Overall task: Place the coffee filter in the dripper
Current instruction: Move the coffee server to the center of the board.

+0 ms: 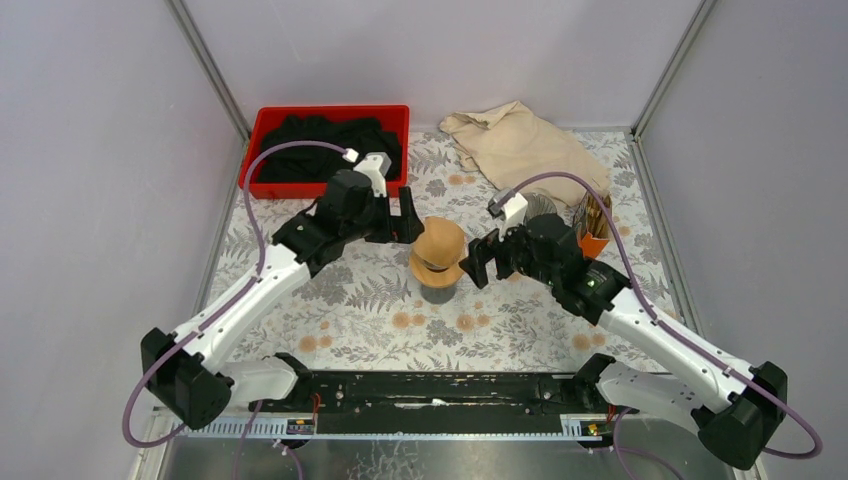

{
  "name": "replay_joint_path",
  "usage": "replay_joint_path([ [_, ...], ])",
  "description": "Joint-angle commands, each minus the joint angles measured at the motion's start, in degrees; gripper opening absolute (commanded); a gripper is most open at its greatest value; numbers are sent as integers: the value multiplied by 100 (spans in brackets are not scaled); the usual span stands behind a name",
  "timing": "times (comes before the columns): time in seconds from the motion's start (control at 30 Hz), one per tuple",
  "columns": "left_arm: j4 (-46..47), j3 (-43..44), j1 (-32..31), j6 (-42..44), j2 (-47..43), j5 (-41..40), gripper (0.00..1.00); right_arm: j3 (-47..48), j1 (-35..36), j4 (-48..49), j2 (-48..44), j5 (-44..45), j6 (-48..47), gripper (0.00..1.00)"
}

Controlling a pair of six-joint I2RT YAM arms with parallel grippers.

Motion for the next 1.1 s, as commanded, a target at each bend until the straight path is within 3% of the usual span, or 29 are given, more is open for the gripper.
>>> replay_joint_path([
  [0.0, 550, -184, 101, -156, -413, 17, 100, -565, 1, 906, -466, 24, 62, 98],
  [0.23, 795, -648, 243, -367, -856, 81, 100, -2102, 1, 2525, -977, -385, -44, 98],
  [0.5, 980, -1014, 279, -476, -1032, 376, 100, -3291, 1, 4577, -576, -1005, -225, 96],
  [0.77, 946, -1372, 722, -489, -1451, 159, 100, -3828, 9, 6831, 703, -1084, -31, 95],
  [1.07, 830, -1708, 1263, -518, -2011, -176, 100, -3799, 91, 9275, 2696, -813, 303, 93],
])
